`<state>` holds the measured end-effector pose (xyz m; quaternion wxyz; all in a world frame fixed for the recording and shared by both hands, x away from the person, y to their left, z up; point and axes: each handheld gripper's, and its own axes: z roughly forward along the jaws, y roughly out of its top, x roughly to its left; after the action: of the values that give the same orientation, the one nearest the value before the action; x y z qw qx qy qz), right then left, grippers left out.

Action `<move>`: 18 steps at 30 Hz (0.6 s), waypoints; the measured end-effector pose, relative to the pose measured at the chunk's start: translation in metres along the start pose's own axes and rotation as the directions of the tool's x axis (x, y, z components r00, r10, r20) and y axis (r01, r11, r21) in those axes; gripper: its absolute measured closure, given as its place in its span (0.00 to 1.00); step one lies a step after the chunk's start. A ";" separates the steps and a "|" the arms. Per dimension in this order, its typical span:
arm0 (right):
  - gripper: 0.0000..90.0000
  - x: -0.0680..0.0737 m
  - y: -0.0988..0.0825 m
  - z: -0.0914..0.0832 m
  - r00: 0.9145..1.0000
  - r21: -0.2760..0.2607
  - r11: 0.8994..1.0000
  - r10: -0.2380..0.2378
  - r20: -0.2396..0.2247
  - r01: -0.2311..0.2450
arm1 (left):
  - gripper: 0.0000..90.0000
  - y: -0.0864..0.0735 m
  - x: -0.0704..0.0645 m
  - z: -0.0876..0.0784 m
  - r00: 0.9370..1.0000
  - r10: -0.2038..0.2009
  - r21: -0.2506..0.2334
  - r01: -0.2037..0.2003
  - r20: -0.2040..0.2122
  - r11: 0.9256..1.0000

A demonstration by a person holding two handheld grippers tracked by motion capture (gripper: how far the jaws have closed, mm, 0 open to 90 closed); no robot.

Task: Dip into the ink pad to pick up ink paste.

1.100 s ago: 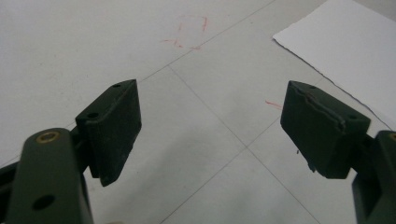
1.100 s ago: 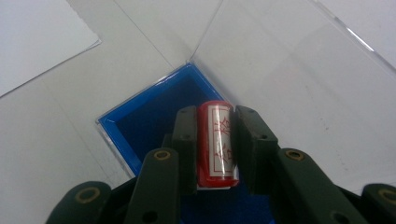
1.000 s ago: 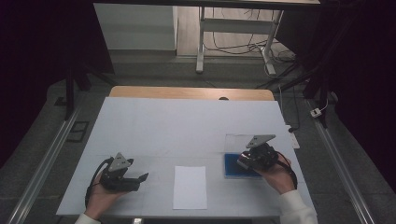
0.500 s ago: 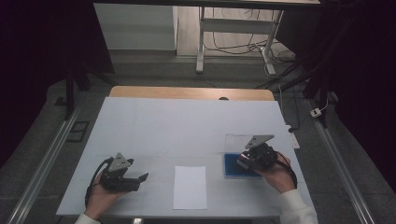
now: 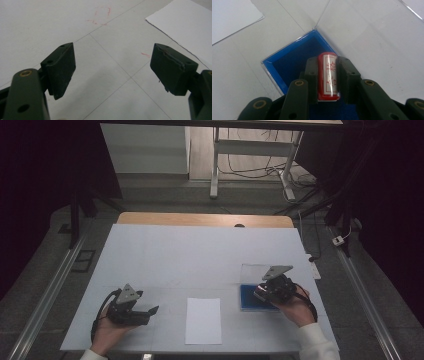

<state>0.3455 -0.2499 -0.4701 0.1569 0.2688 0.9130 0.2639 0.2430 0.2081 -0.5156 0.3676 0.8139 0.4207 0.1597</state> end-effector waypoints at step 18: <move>0.79 -0.002 -0.001 0.002 1.000 -0.004 1.000 0.003 -0.008 -0.003 | 0.23 0.000 -0.001 0.002 1.000 0.000 0.014 0.000 0.001 1.000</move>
<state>0.3472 -0.2509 -0.4725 0.1532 0.2689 0.9126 0.2672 0.2438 0.2063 -0.5171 0.3622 0.8166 0.4214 0.1565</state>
